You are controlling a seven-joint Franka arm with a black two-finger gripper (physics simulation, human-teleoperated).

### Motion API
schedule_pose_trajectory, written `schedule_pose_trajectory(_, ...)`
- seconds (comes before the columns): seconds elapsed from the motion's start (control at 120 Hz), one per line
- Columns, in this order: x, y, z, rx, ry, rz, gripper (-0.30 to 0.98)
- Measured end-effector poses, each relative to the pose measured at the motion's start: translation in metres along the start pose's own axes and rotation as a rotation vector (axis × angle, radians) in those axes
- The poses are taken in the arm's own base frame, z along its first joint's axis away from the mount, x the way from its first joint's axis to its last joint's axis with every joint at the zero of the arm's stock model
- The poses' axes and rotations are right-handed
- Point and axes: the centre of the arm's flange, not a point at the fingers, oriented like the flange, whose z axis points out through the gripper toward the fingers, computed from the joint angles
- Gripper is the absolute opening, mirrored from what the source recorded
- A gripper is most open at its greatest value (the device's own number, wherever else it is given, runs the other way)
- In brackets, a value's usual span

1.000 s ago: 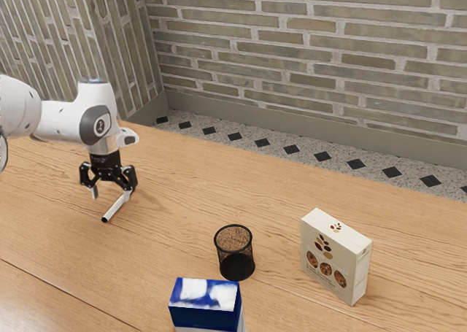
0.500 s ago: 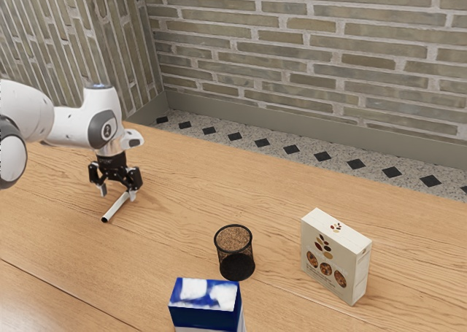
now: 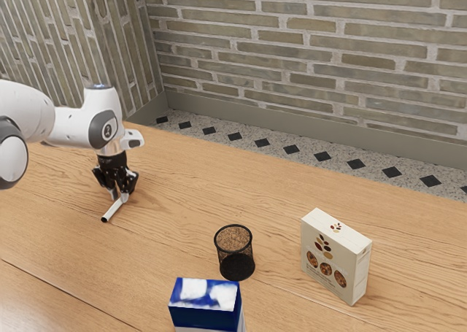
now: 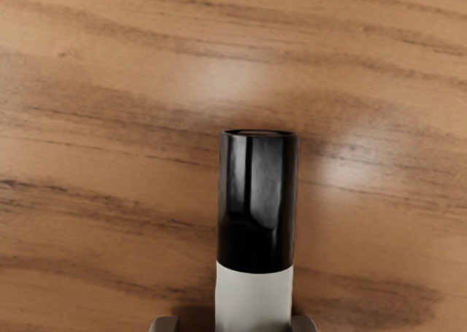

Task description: Put the marker into the pen holder.

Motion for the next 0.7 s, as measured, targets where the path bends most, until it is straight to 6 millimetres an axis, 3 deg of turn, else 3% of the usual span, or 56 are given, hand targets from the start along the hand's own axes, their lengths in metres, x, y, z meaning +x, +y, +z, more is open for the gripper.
schedule_pose_trajectory(0.417, 0.002, 0.0, -0.002, 0.02, 0.016, 0.038, -0.07)
schedule_pose_trajectory(0.567, -0.001, 0.014, -0.062, 0.063, 0.102, 0.078, -0.09)
schedule_pose_trajectory(0.7, -0.019, 0.07, -0.116, 0.099, 0.218, 0.177, -0.1)
